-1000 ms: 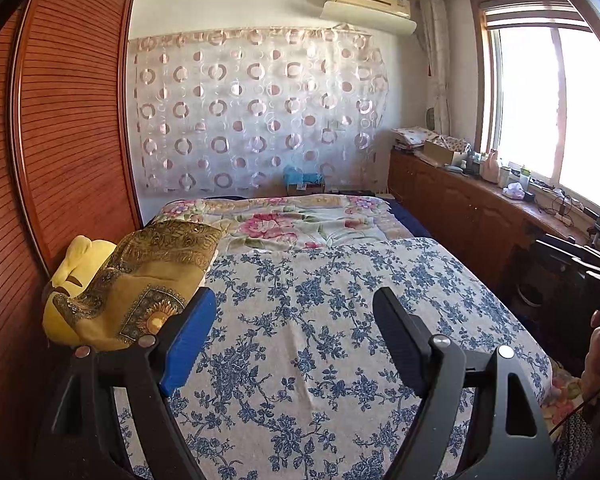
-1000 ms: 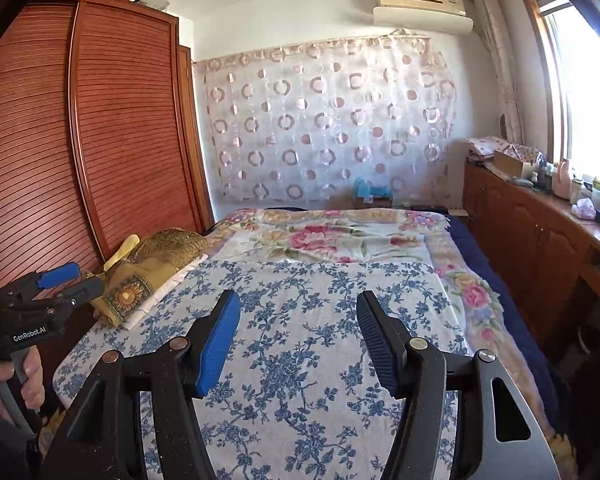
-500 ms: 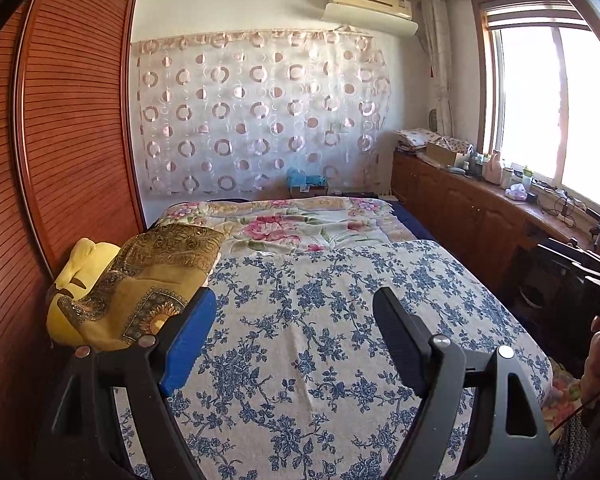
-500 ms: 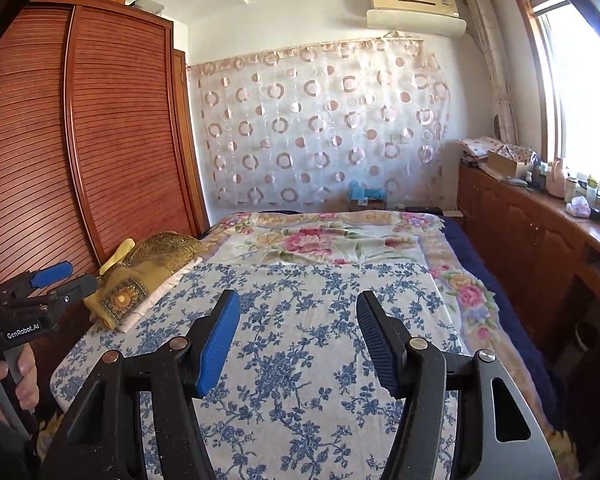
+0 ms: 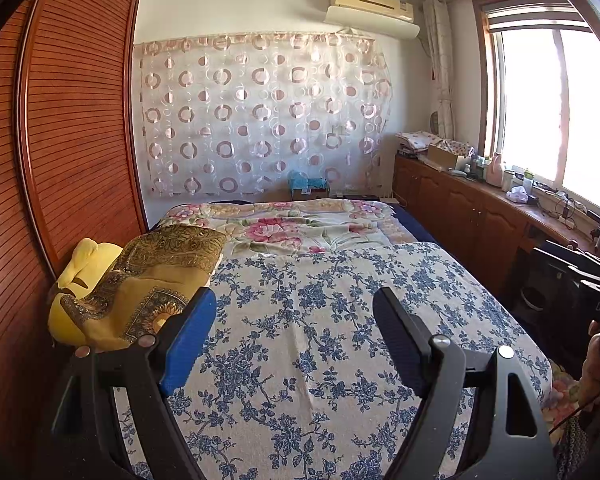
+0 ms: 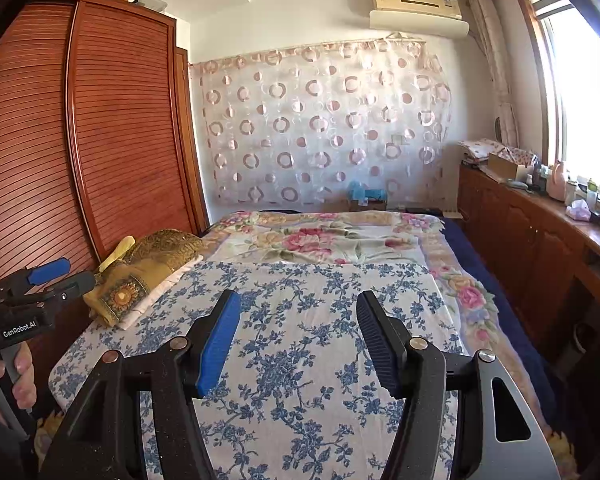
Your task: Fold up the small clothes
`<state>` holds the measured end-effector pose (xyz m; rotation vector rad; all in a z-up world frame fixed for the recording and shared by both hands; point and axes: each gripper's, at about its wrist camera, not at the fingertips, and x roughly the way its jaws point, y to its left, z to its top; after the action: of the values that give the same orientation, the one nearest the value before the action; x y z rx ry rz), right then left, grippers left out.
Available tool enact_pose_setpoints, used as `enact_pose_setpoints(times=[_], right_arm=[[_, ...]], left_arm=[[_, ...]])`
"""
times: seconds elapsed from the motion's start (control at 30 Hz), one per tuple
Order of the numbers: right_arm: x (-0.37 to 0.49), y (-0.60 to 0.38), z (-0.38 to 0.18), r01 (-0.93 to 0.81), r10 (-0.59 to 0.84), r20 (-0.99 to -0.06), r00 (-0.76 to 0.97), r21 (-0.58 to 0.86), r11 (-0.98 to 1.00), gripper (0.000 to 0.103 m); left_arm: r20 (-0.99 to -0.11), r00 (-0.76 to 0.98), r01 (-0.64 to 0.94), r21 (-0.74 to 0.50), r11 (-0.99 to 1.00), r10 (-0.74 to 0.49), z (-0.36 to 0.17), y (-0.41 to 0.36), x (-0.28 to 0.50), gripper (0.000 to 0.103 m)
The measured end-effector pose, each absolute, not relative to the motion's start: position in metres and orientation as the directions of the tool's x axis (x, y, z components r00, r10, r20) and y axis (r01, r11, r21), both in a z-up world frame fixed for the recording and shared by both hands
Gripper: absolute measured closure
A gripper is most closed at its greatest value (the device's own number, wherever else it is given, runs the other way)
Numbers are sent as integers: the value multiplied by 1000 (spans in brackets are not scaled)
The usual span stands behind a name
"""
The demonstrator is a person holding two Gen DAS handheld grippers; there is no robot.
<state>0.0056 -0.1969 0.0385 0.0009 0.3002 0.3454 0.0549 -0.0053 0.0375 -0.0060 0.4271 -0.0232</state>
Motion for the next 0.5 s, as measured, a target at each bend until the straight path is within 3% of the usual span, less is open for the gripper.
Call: enact_pose_setpoints(times=[0.5], right_arm=[[9, -200, 38, -334, 334, -289, 897, 51, 941, 41]], left_arm=[[-410, 912, 21, -11, 1000, -24, 37, -6, 54, 22]])
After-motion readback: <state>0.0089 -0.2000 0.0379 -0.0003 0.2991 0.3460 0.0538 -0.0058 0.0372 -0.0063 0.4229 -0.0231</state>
